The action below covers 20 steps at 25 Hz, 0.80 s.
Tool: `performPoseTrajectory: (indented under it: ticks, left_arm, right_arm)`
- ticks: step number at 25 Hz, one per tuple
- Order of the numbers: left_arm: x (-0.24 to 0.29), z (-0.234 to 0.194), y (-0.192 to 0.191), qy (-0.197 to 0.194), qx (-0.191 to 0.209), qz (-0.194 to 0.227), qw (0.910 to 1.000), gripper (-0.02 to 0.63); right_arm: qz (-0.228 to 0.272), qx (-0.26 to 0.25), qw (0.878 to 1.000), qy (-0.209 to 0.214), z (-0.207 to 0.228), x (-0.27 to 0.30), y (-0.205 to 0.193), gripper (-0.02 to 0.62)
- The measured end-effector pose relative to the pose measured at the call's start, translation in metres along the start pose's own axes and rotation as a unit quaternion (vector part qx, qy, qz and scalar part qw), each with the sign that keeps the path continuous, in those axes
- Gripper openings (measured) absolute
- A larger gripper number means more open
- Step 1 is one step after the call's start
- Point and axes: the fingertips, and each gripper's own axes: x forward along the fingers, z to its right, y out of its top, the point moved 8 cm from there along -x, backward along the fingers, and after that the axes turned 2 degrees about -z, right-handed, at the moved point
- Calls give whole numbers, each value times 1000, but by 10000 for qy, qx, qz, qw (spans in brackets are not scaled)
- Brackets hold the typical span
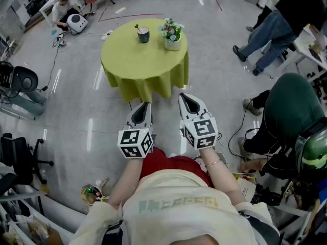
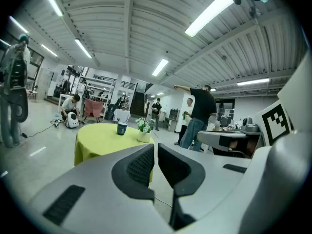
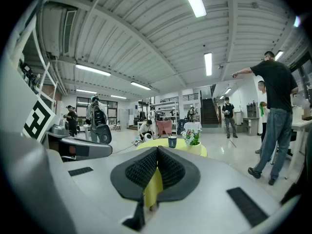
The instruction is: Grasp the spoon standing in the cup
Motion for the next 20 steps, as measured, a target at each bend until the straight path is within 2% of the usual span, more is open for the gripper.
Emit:
performPoseTrajectory:
  ticks: [12, 20]
  left_arm:
    - [8, 10, -3, 18, 27, -16, 10000, 41]
    - [12, 14, -2, 51, 49, -63, 10000, 41]
  right_arm:
    - [25, 82, 10000, -1, 12, -5, -3, 37]
    - [100, 250, 9992, 279, 12, -3, -3, 38]
